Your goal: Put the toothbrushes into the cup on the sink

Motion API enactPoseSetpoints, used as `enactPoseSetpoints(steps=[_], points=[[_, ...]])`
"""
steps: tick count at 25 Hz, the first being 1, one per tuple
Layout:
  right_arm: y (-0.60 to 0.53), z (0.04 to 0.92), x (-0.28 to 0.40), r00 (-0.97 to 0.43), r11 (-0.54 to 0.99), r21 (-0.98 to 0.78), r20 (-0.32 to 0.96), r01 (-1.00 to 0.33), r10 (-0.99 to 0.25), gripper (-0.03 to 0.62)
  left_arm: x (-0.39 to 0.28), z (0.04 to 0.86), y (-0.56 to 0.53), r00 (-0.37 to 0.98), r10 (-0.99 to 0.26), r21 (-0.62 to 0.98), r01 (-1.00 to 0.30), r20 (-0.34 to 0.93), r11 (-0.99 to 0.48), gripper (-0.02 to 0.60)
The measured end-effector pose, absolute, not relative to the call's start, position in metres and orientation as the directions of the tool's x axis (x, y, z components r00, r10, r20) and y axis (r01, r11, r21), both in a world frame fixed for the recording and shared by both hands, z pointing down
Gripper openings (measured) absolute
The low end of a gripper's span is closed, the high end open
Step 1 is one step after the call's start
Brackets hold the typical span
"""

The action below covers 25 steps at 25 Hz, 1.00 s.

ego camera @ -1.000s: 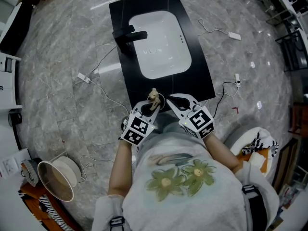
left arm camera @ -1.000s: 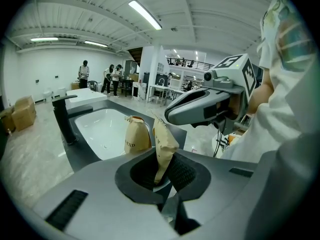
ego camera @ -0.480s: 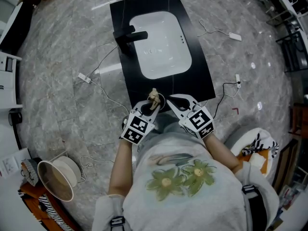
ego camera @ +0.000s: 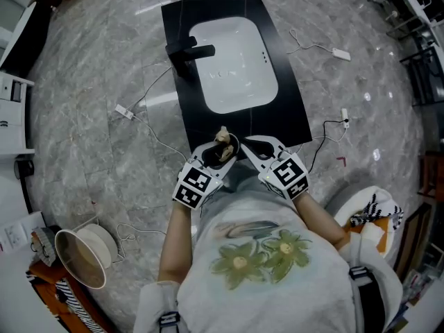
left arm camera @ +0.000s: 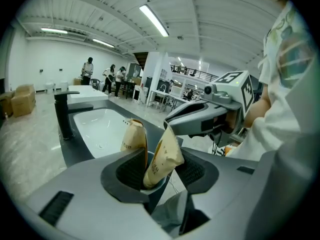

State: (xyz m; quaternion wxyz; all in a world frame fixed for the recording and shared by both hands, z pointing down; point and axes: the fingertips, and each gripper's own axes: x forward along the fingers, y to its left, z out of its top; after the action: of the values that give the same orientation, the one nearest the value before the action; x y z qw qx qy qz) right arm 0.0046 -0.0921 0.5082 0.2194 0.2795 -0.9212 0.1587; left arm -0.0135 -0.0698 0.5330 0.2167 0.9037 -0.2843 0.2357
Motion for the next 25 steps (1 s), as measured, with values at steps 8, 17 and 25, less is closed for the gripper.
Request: enactPoseSetpoints(steps=[8, 17, 25], points=[[-0.091, 0.498, 0.006, -0.759, 0.796, -0.169, 0.464, -0.582, -0.457, 0.049, -0.018, 0.487, -0.072, 0.774, -0.469, 0.310, -0.612, 0.426, -0.728, 0.186], [-0.084, 0.478, 0.005, -0.788, 0.812, -0.170, 0.412, -0.559, -0.456, 0.048, -0.042, 0.457, -0.076, 0.717, -0.597, 0.260, -0.691, 0.359, -0.674, 0.131], [-0.080, 0.462, 0.002, -0.813, 0.828, -0.167, 0.370, -0.535, -0.451, 0.048, -0.068, 0.448, -0.079, 0.611, -0.708, 0.186, -0.788, 0.356, -0.587, 0.018]])
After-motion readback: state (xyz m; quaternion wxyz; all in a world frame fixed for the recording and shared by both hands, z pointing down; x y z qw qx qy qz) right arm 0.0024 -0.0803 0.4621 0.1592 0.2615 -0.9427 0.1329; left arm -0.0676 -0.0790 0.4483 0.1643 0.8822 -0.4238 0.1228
